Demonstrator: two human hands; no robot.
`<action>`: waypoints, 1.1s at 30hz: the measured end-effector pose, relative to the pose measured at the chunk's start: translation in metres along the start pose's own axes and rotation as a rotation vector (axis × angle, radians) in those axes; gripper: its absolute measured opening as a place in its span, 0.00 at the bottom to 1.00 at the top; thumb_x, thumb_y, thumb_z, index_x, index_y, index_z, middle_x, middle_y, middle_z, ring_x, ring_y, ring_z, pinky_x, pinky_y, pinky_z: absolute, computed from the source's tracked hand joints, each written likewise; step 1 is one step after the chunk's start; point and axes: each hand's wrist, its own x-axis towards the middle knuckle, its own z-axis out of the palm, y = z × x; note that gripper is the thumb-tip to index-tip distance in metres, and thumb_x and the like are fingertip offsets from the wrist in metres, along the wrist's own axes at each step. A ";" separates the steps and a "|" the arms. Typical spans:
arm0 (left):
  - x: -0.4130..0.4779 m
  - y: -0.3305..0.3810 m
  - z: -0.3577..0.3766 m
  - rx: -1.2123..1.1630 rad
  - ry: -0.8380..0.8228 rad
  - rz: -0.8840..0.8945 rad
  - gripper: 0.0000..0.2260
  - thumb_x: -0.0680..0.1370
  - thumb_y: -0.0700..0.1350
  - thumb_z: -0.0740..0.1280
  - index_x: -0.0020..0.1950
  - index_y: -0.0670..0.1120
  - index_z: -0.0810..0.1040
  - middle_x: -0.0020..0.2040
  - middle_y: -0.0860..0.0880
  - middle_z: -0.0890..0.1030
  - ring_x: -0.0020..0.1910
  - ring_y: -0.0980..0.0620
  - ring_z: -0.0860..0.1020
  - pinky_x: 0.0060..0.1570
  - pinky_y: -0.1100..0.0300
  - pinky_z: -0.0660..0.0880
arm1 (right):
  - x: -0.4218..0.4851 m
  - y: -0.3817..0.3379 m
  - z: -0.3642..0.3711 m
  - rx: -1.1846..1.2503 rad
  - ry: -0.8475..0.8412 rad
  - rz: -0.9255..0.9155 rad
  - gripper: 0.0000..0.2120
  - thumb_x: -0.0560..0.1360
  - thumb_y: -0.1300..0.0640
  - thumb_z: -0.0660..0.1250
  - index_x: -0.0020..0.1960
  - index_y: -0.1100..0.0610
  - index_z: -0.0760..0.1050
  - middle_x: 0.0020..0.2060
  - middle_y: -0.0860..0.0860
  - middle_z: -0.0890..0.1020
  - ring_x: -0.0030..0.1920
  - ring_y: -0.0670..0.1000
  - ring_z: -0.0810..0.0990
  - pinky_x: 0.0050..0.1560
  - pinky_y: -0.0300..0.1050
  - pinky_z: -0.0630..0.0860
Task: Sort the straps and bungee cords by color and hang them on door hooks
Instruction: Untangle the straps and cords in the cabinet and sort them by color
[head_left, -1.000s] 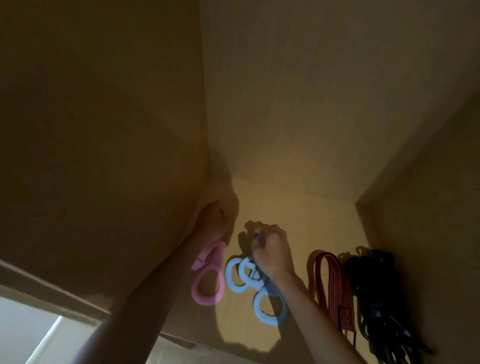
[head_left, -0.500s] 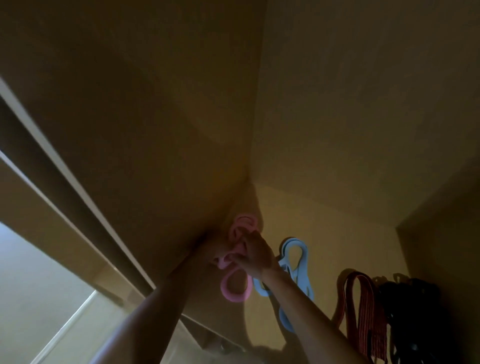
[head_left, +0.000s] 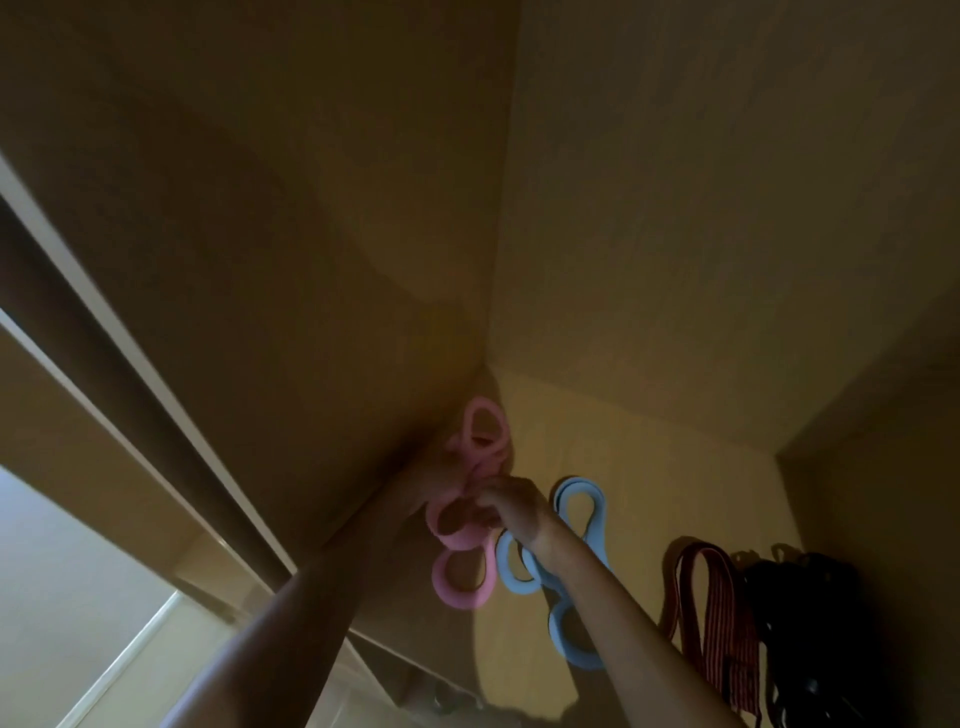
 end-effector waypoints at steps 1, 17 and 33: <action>-0.007 0.017 0.001 -0.007 -0.001 0.036 0.14 0.74 0.34 0.64 0.60 0.40 0.72 0.48 0.44 0.77 0.48 0.47 0.77 0.44 0.62 0.75 | 0.002 -0.001 -0.003 0.023 0.036 -0.010 0.11 0.75 0.62 0.62 0.38 0.54 0.80 0.40 0.55 0.82 0.42 0.52 0.79 0.50 0.50 0.73; -0.028 0.107 0.001 -0.113 0.004 0.342 0.15 0.70 0.35 0.59 0.47 0.53 0.76 0.51 0.39 0.77 0.46 0.47 0.76 0.42 0.53 0.72 | -0.010 -0.048 -0.027 0.446 0.041 -0.353 0.10 0.70 0.57 0.65 0.50 0.56 0.78 0.40 0.56 0.82 0.43 0.55 0.80 0.48 0.53 0.75; -0.035 0.102 0.000 -0.007 -0.102 0.064 0.13 0.73 0.28 0.58 0.43 0.43 0.77 0.35 0.48 0.80 0.35 0.52 0.80 0.39 0.56 0.76 | -0.017 -0.062 -0.030 0.449 0.295 -0.435 0.09 0.79 0.65 0.57 0.54 0.67 0.75 0.40 0.61 0.78 0.42 0.58 0.79 0.44 0.51 0.75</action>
